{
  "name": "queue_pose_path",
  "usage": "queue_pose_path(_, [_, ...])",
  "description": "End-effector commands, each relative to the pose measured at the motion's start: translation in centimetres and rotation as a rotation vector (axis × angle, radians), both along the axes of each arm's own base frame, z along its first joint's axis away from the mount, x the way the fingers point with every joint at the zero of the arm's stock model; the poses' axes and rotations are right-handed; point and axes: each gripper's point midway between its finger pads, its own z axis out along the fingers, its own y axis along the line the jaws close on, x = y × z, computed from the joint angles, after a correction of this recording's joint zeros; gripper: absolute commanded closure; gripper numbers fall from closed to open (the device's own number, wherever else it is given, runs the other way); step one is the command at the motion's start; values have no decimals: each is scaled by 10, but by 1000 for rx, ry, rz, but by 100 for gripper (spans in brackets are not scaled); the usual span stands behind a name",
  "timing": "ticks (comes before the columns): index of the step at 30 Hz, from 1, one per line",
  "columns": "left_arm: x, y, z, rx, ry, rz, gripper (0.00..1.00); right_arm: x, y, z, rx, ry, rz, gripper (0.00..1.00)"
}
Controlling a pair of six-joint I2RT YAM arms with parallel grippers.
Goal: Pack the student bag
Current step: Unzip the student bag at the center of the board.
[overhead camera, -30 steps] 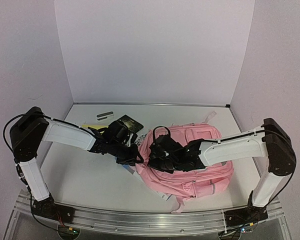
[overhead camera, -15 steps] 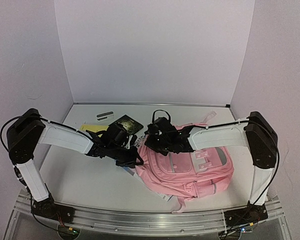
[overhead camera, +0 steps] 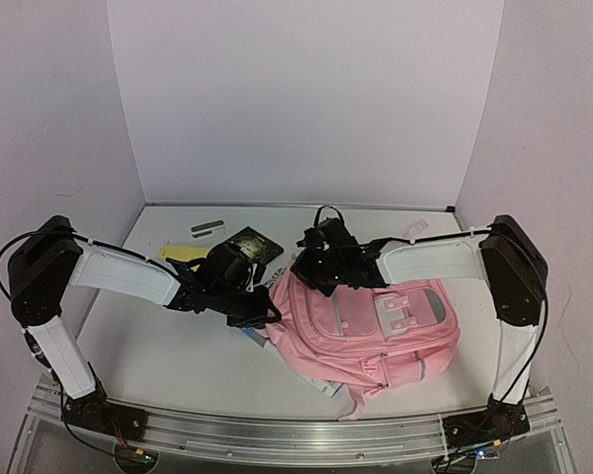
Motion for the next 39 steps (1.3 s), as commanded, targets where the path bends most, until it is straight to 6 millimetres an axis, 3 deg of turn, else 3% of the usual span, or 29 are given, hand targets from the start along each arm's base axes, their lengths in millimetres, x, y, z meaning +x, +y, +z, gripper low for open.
queue_pose_path(1, [-20,4,7,10,21,-36,100,51,-51,15,10,-105,-174,95])
queue_pose_path(3, [-19,0,9,2,23,-46,100,49,-45,30,11,-149,-106,91])
queue_pose_path(8, [-15,-9,17,-24,10,-64,100,34,-18,73,24,-267,159,66])
queue_pose_path(13, [-9,-13,22,-37,0,-59,100,7,-23,93,-7,-329,295,49])
queue_pose_path(16, [-5,-13,26,-58,-2,-45,100,-13,-30,87,-98,-327,364,43])
queue_pose_path(22, [3,-7,29,-82,5,-8,94,-54,-49,59,-517,-283,384,40])
queue_pose_path(27, [8,-9,29,-106,13,1,93,-84,-40,38,-664,-246,449,38])
queue_pose_path(35, [9,-10,31,-118,18,4,93,-103,-35,-2,-846,-184,497,37])
queue_pose_path(39, [9,-6,32,-111,12,14,93,-101,-45,-6,-908,-165,454,46])
